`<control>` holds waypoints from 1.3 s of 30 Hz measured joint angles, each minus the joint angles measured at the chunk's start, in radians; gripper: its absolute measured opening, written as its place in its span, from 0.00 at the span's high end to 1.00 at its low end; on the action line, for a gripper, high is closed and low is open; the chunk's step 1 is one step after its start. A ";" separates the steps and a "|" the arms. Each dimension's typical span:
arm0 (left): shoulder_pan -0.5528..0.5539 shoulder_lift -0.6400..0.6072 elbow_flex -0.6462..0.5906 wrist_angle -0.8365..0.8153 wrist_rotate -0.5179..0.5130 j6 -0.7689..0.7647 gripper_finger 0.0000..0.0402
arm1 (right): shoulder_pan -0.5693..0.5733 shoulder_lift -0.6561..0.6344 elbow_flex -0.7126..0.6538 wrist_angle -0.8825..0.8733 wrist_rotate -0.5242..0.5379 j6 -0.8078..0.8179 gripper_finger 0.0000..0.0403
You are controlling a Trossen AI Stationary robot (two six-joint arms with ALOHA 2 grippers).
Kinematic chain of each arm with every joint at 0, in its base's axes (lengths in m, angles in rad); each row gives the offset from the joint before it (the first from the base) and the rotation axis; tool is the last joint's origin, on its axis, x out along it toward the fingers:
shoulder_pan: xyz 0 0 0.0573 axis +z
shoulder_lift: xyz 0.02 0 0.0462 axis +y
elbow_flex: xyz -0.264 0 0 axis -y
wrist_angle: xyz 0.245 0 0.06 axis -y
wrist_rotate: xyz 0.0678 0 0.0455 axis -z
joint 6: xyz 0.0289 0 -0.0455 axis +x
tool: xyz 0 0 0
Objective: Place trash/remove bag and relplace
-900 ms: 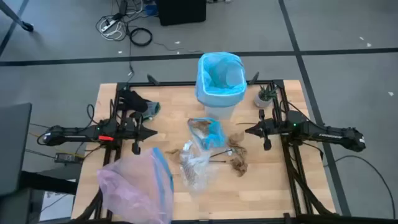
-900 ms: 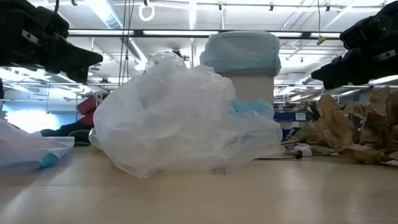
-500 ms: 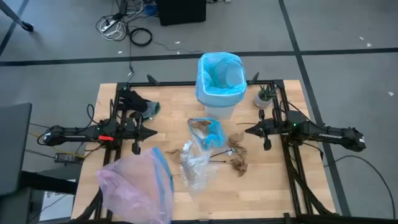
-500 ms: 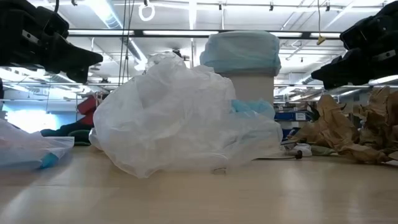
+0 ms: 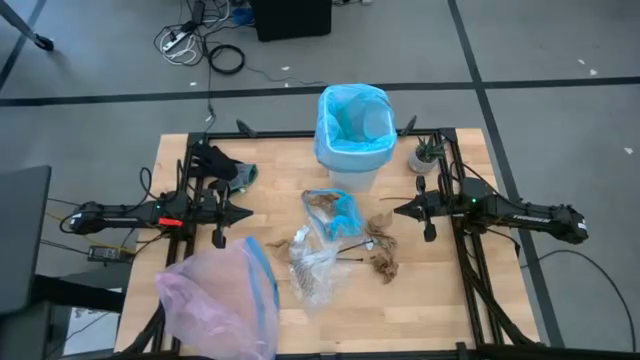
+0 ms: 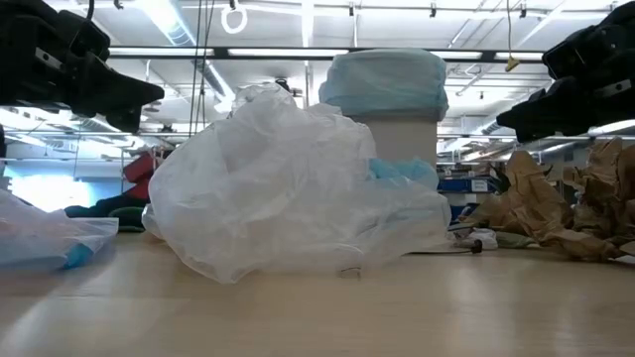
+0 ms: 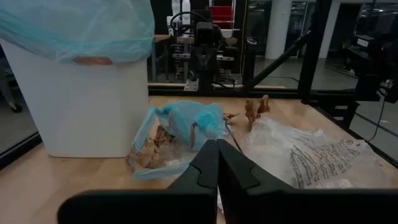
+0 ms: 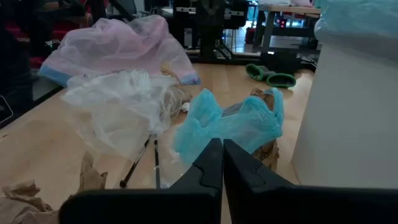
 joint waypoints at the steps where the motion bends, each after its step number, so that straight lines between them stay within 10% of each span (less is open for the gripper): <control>1: 0.000 0.000 0.000 0.000 0.000 0.000 0.99 | 0.000 0.000 0.000 0.000 0.000 0.000 0.99; 33: 0.000 0.000 0.000 0.004 -0.002 0.006 0.99 | -0.006 0.000 0.000 0.000 0.000 0.000 0.99; 39: 0.000 0.000 0.000 0.183 -0.135 0.016 0.99 | -0.002 0.000 0.000 0.128 -0.006 0.112 0.99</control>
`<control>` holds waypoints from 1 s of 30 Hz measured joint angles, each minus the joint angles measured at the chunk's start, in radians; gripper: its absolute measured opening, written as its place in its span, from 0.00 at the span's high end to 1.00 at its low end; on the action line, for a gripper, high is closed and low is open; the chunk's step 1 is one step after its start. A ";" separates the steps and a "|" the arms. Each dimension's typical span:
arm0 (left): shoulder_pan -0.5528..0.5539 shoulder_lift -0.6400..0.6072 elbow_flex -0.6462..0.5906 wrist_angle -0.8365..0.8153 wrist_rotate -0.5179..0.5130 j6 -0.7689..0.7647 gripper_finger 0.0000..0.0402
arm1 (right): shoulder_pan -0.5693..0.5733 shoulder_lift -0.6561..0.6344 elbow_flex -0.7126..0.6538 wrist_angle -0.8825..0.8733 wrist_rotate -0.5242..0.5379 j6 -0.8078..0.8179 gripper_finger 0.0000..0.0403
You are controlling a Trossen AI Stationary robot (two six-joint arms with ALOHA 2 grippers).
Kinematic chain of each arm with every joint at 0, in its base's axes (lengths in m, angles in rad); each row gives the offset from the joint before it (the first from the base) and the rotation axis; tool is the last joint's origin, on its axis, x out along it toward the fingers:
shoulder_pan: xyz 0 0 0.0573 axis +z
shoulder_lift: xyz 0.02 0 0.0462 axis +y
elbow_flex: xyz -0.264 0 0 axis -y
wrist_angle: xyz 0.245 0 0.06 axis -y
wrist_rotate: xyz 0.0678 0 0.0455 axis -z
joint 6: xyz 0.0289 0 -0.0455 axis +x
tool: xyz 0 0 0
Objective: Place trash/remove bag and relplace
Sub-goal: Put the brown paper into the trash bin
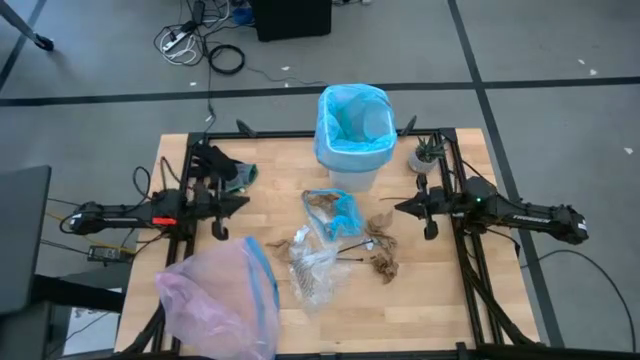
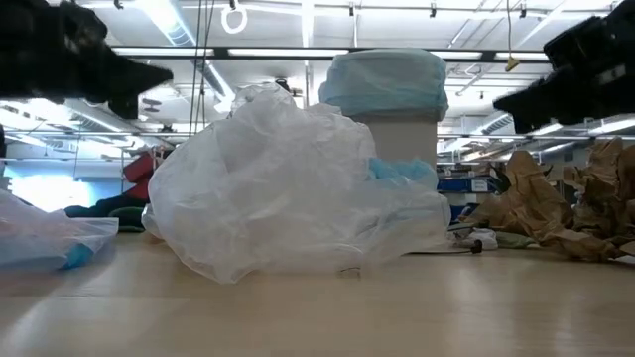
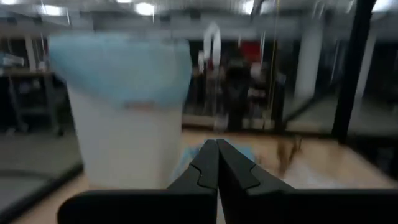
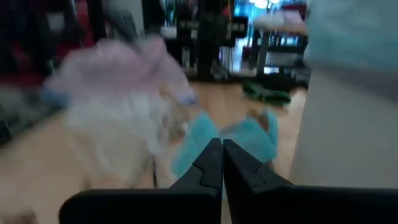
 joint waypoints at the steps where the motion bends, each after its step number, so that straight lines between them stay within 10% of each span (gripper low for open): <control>1: 0.000 0.000 0.000 0.045 0.000 -0.013 0.99 | 0.005 0.000 0.000 0.048 -0.014 0.110 0.99; 16: 0.000 0.000 0.000 0.693 -0.044 -0.021 0.99 | 0.010 0.000 0.000 0.210 0.155 0.625 0.99; 26: 0.000 0.000 0.000 0.751 -0.013 -0.037 0.99 | 0.077 0.025 0.000 0.131 0.087 0.855 0.99; 30: 0.000 0.000 0.001 0.763 -0.018 -0.047 0.99 | 0.078 0.068 0.000 0.115 0.344 0.789 0.99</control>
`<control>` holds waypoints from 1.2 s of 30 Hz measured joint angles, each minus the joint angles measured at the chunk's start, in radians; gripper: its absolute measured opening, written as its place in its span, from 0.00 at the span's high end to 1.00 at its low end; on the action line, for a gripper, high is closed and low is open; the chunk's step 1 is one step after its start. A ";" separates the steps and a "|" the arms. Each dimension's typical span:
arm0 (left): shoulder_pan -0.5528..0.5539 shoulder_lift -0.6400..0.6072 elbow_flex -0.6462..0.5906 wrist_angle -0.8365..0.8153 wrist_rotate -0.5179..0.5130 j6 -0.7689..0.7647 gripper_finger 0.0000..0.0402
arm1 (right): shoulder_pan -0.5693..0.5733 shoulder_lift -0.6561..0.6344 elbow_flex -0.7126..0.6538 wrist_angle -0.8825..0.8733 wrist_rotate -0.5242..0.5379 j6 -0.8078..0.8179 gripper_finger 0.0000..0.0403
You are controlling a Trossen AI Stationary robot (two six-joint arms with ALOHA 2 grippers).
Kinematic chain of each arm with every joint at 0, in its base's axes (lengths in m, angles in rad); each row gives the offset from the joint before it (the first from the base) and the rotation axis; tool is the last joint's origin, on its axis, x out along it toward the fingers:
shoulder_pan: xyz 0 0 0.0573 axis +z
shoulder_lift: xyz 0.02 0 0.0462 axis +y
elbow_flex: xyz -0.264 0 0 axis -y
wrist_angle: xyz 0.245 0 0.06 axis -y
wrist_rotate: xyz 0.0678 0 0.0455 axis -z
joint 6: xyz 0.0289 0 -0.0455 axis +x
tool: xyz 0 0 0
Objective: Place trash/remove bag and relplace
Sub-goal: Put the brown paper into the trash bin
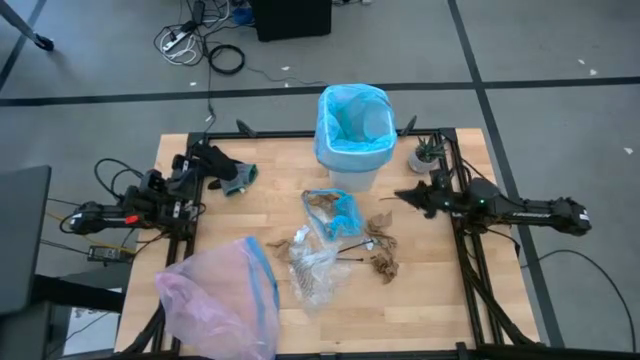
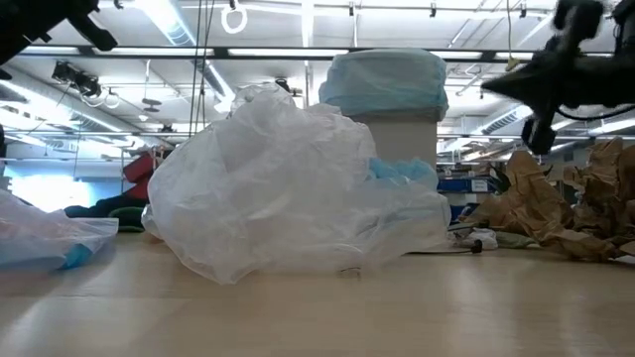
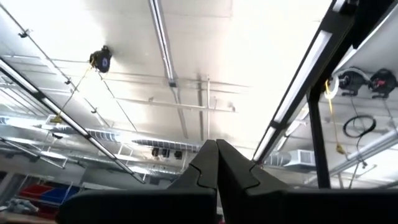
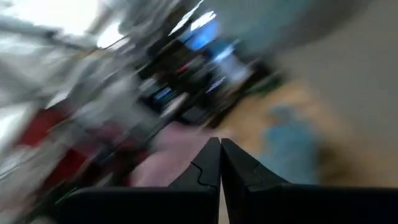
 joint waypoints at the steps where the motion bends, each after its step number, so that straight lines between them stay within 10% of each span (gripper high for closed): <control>1: 0.000 0.000 0.002 -0.004 0.000 -0.027 0.99 | -0.003 0.013 0.000 0.000 0.063 0.022 0.99; 8: 0.000 0.000 0.045 -0.126 -0.005 -0.240 0.99 | -0.015 0.138 0.090 -0.001 -0.007 0.035 0.98; 21: 0.000 0.400 0.383 -0.793 -0.044 -0.421 0.98 | 0.171 0.729 0.805 -0.929 -0.110 -0.247 0.80; 29: 0.000 0.697 0.541 -0.929 -0.017 -0.329 0.79 | 0.351 1.038 0.837 -1.070 -0.021 -0.242 0.45; 36: 0.000 0.838 0.580 -0.917 -0.027 -0.245 0.69 | 0.434 1.180 0.837 -0.987 0.071 -0.245 0.39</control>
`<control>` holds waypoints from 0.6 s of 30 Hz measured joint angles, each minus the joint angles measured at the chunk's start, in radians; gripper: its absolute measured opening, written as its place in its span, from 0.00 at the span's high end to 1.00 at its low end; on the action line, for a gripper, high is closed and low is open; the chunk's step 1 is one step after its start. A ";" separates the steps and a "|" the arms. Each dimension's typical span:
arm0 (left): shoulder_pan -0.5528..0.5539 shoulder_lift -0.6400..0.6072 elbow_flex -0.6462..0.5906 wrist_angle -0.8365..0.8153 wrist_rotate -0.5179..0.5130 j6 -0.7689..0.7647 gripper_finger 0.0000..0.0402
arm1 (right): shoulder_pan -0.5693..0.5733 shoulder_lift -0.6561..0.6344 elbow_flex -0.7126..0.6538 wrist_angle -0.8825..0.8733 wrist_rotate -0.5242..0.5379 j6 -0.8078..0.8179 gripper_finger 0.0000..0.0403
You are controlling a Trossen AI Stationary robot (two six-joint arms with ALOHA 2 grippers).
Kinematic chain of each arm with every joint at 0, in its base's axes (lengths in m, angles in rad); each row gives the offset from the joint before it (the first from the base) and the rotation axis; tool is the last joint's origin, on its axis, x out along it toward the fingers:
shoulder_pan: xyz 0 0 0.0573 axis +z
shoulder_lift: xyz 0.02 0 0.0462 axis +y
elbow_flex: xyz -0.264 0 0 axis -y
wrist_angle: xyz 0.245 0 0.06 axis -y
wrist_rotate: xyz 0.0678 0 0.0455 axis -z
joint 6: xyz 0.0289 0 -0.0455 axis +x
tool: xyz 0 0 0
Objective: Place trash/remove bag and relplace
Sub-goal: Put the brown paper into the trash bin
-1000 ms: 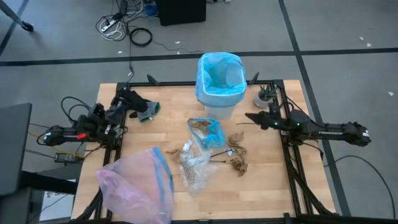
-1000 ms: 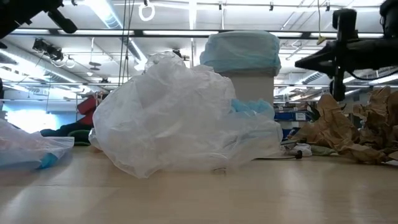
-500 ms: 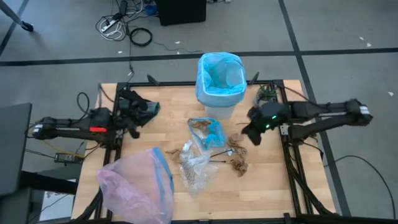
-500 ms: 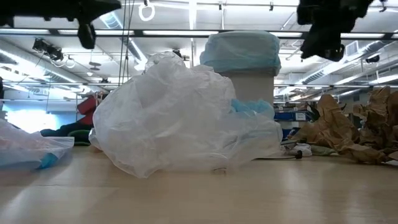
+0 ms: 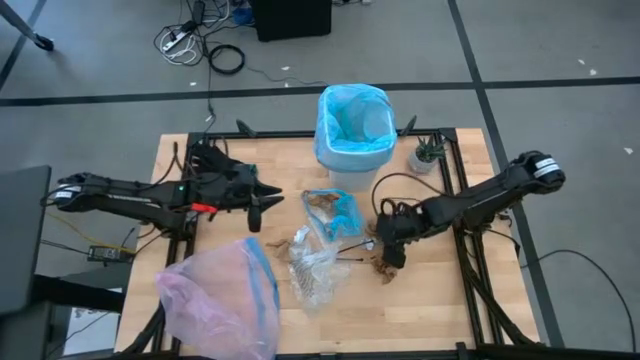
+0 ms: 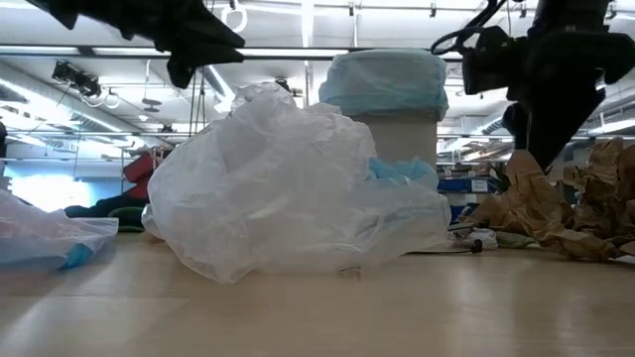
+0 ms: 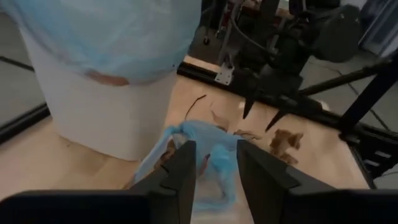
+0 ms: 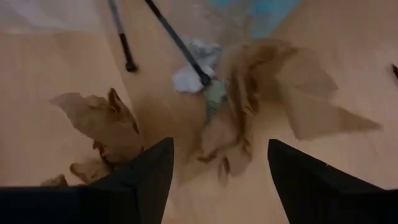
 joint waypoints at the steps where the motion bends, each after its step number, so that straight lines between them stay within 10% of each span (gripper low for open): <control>1: 0.000 0.010 0.001 0.000 0.000 0.014 0.69 | 0.007 0.018 0.000 0.008 0.014 -0.009 0.40; 13: 0.000 0.063 0.000 0.014 -0.011 0.016 0.68 | 0.016 0.277 0.003 0.078 0.102 -0.073 0.45; 18: 0.000 0.062 0.000 0.050 -0.011 0.014 0.68 | 0.017 0.306 0.003 0.111 0.039 -0.071 0.71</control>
